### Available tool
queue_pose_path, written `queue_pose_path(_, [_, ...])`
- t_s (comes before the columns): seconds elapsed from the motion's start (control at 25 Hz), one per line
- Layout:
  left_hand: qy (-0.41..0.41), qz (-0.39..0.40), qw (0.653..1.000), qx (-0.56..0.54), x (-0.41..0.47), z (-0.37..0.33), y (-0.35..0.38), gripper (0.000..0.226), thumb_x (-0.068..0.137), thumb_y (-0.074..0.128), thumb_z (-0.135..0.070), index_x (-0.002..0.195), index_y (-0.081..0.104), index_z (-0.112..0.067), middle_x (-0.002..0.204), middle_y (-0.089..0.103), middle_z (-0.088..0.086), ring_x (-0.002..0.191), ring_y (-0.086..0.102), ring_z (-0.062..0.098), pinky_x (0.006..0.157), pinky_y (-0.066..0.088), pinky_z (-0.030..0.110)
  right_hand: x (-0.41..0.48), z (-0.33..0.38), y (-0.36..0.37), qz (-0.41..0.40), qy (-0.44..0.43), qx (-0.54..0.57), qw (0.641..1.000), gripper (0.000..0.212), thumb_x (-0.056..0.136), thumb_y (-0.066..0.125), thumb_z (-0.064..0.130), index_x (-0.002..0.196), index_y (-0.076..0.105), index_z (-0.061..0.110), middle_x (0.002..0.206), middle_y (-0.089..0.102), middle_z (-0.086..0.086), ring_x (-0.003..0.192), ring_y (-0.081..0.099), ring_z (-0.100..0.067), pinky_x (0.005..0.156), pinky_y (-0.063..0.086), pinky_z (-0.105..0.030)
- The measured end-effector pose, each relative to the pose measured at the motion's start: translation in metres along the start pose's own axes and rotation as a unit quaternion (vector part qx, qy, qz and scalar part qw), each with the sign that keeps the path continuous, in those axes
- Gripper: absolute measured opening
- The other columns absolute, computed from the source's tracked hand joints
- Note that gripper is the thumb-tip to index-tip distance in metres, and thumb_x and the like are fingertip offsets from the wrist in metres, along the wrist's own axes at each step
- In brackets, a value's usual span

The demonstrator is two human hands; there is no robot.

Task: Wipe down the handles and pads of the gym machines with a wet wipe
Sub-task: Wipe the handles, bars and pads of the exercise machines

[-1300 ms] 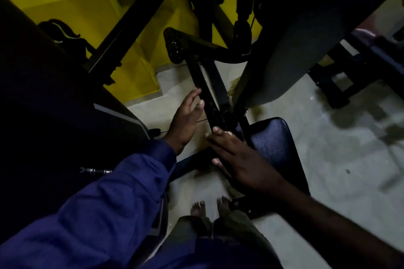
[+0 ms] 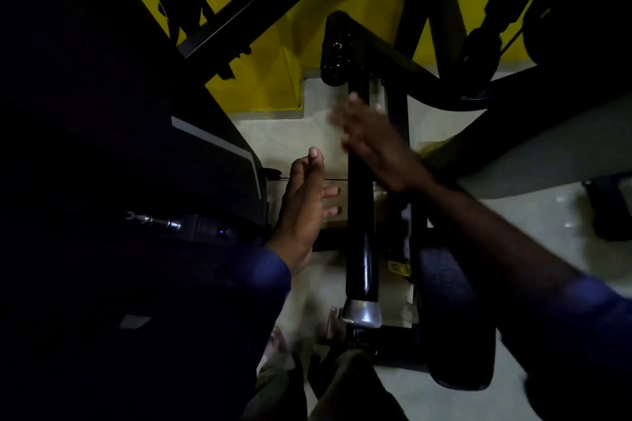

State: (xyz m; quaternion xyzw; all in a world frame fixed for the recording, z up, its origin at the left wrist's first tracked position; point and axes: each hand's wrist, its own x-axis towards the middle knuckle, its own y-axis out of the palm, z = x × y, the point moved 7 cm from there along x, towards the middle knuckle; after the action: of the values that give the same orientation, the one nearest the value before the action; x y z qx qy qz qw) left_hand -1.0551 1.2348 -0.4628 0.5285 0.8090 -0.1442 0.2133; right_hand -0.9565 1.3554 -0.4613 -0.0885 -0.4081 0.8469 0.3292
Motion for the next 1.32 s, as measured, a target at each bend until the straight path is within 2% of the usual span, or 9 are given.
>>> queue_pose_path(0.12, [-0.032,-0.017,0.999,0.019,0.000,0.010,0.008,0.030,0.104,0.058,-0.042,0.123,0.060,-0.018,0.120,0.071,0.006,0.101,0.074,0.037,0.079,0.061,0.047,0.061,-0.061,-0.017,-0.114,0.269,0.152,0.944,0.086,0.107,0.024,0.058,0.161,0.001,-0.005,0.170,-0.004,-0.025,0.157,0.007,-0.020,0.120,0.015,-0.020])
queue_pose_path(0.24, [-0.010,-0.085,0.996,0.011,-0.008,0.010,-0.007,0.018,0.104,0.061,-0.025,0.107,0.060,-0.008,0.088,0.070,0.012,0.060,0.068,0.027,0.046,0.053,0.030,0.022,-0.043,0.008,-0.133,0.345,0.275,0.887,0.052,0.109,0.043,0.040,0.143,0.045,0.002,0.125,0.059,-0.012,0.115,0.059,-0.023,0.092,0.044,-0.031])
queue_pose_path(0.32, [0.020,-0.128,0.991,0.041,-0.012,0.009,-0.023,0.016,0.104,0.059,-0.025,0.095,0.058,-0.011,0.075,0.060,0.005,0.043,0.053,0.014,0.036,0.038,0.021,-0.046,0.009,0.026,-0.125,0.371,0.398,0.829,0.027,0.110,0.045,0.035,0.113,0.054,0.010,0.099,0.066,-0.007,0.092,0.070,-0.019,0.078,0.055,-0.035])
queue_pose_path(0.52, [0.043,-0.122,0.989,0.071,-0.021,0.013,-0.030,0.029,0.106,0.054,-0.034,0.092,0.062,-0.010,0.072,0.058,-0.001,0.045,0.048,0.010,0.042,0.034,0.023,-0.134,0.090,0.048,-0.113,0.412,0.488,0.761,0.036,0.109,0.039,0.047,0.101,0.060,0.020,0.096,0.074,-0.012,0.082,0.075,-0.029,0.064,0.056,-0.033])
queue_pose_path(0.64, [0.066,-0.095,0.989,0.089,-0.034,0.009,-0.018,0.030,0.108,0.052,-0.035,0.089,0.061,-0.013,0.076,0.065,-0.002,0.049,0.053,0.006,0.045,0.041,0.024,-0.090,0.053,0.028,-0.141,0.450,0.480,0.740,0.066,0.109,0.028,0.055,0.126,0.064,0.002,0.086,0.078,-0.007,0.071,0.077,-0.023,0.063,0.062,-0.033])
queue_pose_path(0.88, [0.092,-0.107,0.979,0.146,-0.060,0.029,-0.032,0.052,0.085,0.043,-0.078,0.092,0.061,-0.029,0.109,0.067,0.012,0.099,0.066,0.027,0.091,0.056,0.056,-0.168,0.102,0.071,-0.116,0.443,0.542,0.705,0.052,0.105,0.038,0.061,0.136,0.055,0.023,0.086,0.076,-0.014,0.076,0.076,-0.033,0.065,0.060,-0.034])
queue_pose_path(1.04, [0.080,-0.023,0.981,0.176,-0.089,0.038,-0.022,0.056,0.078,0.037,-0.085,0.091,0.057,-0.034,0.113,0.064,0.004,0.104,0.063,0.023,0.096,0.054,0.056,-0.188,0.128,0.072,-0.169,0.408,0.545,0.713,0.028,0.108,0.040,0.051,0.112,0.055,0.028,0.072,0.068,-0.007,0.061,0.070,-0.021,0.058,0.049,-0.027])
queue_pose_path(1.2, [0.112,0.026,0.977,0.179,-0.124,0.038,-0.029,0.058,0.079,0.034,-0.086,0.092,0.056,-0.034,0.114,0.061,0.006,0.107,0.060,0.026,0.097,0.053,0.060,-0.198,0.144,0.050,-0.173,0.351,0.103,0.914,0.044,0.113,0.028,0.036,0.098,0.061,0.012,0.082,0.067,-0.006,0.074,0.066,-0.026,0.070,0.051,-0.034])
queue_pose_path(1.32, [0.119,0.056,0.974,0.184,-0.150,0.034,-0.039,0.058,0.081,0.034,-0.085,0.097,0.057,-0.034,0.113,0.060,0.002,0.104,0.060,0.024,0.096,0.054,0.059,-0.200,0.167,0.057,-0.198,0.327,-0.021,0.924,0.038,0.111,0.031,0.031,0.118,0.059,0.006,0.111,0.067,-0.018,0.101,0.065,-0.040,0.087,0.052,-0.046])
